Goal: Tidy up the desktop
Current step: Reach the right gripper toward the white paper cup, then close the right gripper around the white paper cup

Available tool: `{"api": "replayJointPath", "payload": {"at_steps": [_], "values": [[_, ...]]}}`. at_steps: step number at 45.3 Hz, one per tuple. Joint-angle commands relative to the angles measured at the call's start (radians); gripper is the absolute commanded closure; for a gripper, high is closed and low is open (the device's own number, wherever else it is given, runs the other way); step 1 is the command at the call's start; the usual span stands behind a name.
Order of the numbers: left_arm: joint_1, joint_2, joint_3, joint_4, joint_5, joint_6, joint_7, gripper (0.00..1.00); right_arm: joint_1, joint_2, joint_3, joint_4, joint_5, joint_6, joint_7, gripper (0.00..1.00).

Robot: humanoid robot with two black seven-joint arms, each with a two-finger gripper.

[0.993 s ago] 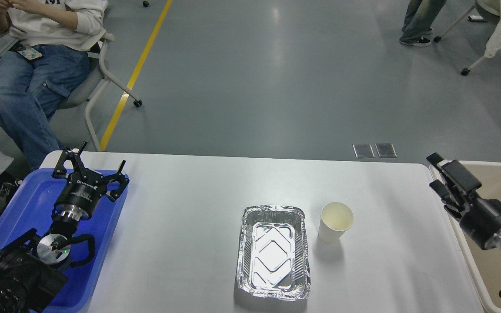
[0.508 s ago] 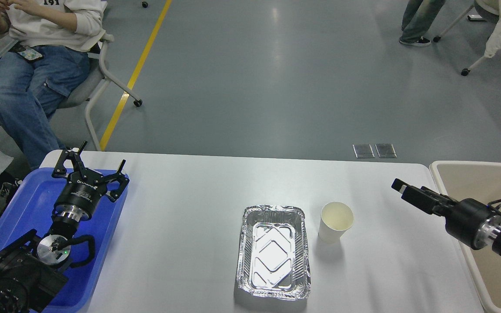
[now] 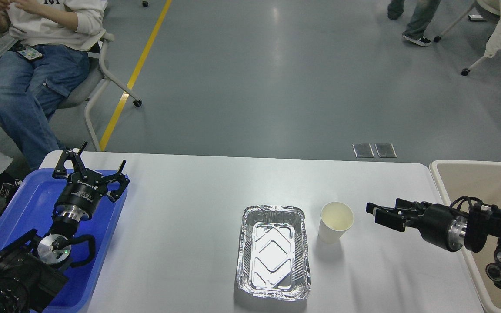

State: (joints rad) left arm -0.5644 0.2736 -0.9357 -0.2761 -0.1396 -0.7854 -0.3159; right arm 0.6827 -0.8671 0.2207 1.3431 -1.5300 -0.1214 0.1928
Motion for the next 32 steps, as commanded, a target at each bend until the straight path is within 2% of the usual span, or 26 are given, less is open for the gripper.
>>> {"api": "replayJointPath", "payload": {"at_steps": [1,9,29,32], "values": [[0.000,-0.001,0.000,0.000,0.000,0.000,0.000,0.00,0.199,0.068,-0.219,-0.062,-0.039,-0.001,0.000,0.00],[0.000,-0.001,0.000,0.000,0.000,0.000,0.000,0.00,0.290,0.131,-0.330,-0.074,-0.035,-0.009,0.000,0.00],[0.000,-0.001,0.000,0.000,0.000,0.000,0.000,0.00,0.253,0.307,-0.334,-0.249,-0.029,-0.027,0.000,0.02],[0.000,-0.001,0.000,0.000,0.000,0.000,0.000,0.00,0.253,0.324,-0.334,-0.265,-0.029,-0.035,0.000,0.05]]}}
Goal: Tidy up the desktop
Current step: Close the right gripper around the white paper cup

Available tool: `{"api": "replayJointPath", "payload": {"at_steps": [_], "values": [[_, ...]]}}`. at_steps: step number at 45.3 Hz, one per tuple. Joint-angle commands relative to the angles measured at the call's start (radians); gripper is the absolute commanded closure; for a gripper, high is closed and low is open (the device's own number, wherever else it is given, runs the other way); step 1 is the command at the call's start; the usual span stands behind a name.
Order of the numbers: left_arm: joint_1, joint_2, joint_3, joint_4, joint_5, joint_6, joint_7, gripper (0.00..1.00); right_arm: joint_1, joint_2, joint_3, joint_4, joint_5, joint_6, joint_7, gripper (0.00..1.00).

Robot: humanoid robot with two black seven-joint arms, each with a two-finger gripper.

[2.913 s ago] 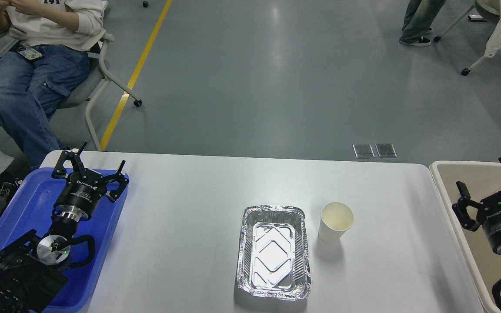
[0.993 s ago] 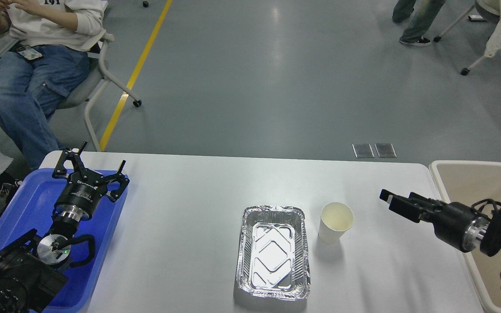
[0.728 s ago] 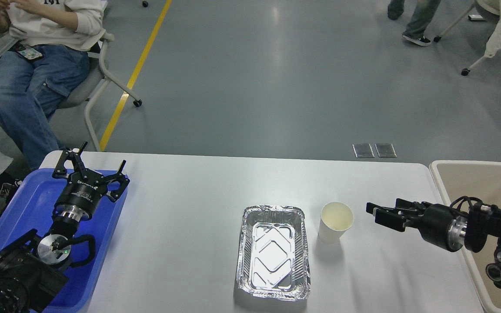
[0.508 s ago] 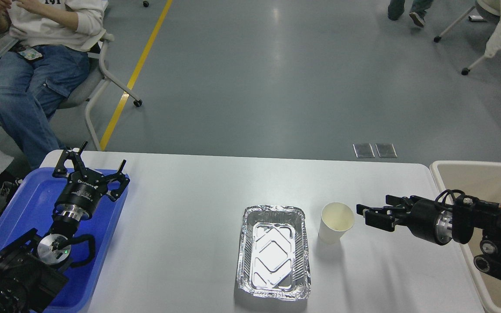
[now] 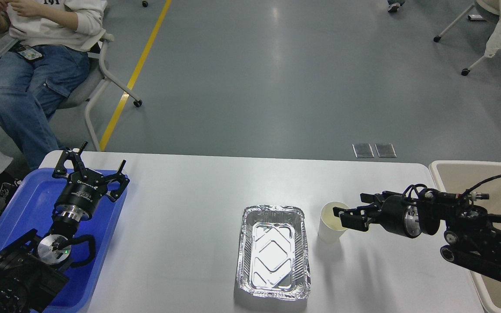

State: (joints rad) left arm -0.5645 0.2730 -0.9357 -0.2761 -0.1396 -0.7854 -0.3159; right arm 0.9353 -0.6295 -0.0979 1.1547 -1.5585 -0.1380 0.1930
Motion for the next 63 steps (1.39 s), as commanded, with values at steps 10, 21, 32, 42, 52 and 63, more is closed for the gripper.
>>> {"api": "replayJointPath", "payload": {"at_steps": [10,21,32,42,52,63], "values": [[0.000,0.000,0.000,0.000,0.000,0.000,0.000,0.00,-0.003,0.106,-0.023,-0.112,0.000,-0.018,0.000,0.19],[0.000,0.000,0.000,0.000,0.000,0.000,0.000,0.00,-0.009,0.100,-0.023,-0.127,0.000,-0.018,0.000,0.26],[0.000,0.000,0.000,0.000,0.000,0.000,0.000,0.00,-0.038,0.096,-0.025,-0.138,-0.002,-0.018,0.002,0.27],[0.000,0.000,0.000,0.000,0.000,0.000,0.000,0.00,-0.047,0.088,-0.017,-0.138,-0.002,-0.020,0.002,0.70],[0.000,0.000,0.000,0.000,0.000,0.000,0.000,0.00,-0.038,0.087,-0.020,-0.133,-0.002,-0.018,0.006,1.00],[0.000,0.000,0.000,0.000,0.000,0.000,0.000,0.00,-0.039,0.086,-0.022,-0.133,0.000,-0.014,0.037,1.00]]}}
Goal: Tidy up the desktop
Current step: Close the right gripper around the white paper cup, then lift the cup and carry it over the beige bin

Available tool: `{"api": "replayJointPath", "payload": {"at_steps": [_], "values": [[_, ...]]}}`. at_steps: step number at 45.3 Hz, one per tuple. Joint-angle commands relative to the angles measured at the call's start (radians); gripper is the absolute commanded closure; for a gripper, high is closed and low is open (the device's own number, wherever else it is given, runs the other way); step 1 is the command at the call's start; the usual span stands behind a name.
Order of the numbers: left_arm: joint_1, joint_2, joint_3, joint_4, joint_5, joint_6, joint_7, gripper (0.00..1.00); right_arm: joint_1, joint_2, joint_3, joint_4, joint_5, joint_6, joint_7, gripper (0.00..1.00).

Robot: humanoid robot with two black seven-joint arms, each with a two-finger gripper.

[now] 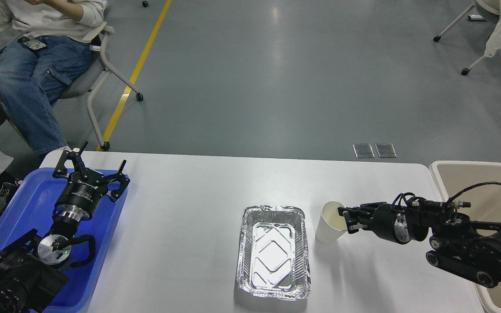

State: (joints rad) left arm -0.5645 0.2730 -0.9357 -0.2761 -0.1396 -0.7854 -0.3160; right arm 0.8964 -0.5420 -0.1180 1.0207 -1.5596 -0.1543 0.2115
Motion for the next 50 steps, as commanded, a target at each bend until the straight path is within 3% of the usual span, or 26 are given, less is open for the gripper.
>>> {"api": "replayJointPath", "payload": {"at_steps": [1,23,40,50], "values": [[0.000,0.000,0.000,0.000,0.000,0.000,0.000,0.00,0.001,-0.001,-0.002,0.001,0.001,0.004,0.019,1.00],[0.000,0.000,0.000,0.000,0.000,0.000,0.000,0.00,0.093,-0.076,-0.003,0.022,0.030,0.018,0.032,1.00],[0.000,0.000,0.000,0.000,0.000,0.000,0.000,0.00,0.277,-0.257,-0.072,0.202,0.068,0.076,0.048,1.00],[0.000,0.000,0.000,0.000,0.000,0.000,0.000,0.00,0.447,-0.348,-0.103,0.297,0.113,0.168,0.046,1.00]]}}
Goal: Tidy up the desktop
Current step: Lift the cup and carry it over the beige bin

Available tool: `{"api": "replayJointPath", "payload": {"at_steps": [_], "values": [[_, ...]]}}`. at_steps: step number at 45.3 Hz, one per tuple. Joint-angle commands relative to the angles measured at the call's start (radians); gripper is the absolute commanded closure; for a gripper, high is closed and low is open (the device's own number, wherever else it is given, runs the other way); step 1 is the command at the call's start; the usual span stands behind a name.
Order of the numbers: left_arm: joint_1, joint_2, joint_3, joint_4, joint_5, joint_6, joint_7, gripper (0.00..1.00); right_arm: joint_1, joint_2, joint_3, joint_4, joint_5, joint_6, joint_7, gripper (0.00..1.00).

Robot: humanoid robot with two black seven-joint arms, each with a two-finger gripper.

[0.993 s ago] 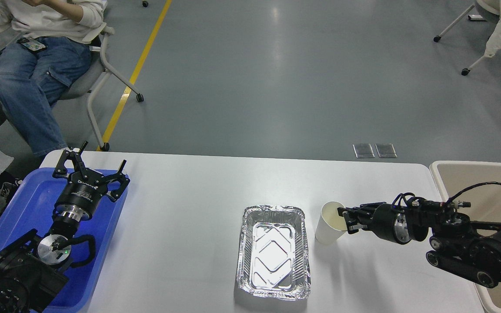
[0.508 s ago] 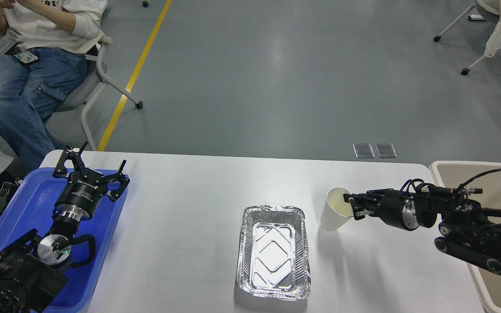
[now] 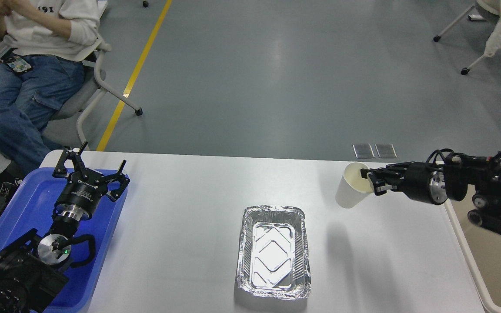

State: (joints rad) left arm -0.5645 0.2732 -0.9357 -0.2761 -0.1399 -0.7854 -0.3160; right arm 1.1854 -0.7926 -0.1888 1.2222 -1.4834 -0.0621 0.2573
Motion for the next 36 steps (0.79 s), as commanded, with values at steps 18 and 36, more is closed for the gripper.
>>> {"api": "replayJointPath", "payload": {"at_steps": [18,36], "values": [[0.000,0.000,0.000,0.000,0.000,0.000,0.000,0.00,0.336,-0.142,-0.014,0.137,0.037,0.223,0.000,1.00],[0.000,0.000,0.000,0.000,0.000,0.000,0.000,0.00,0.310,-0.184,-0.015,0.135,0.054,0.212,0.000,1.00]]}}
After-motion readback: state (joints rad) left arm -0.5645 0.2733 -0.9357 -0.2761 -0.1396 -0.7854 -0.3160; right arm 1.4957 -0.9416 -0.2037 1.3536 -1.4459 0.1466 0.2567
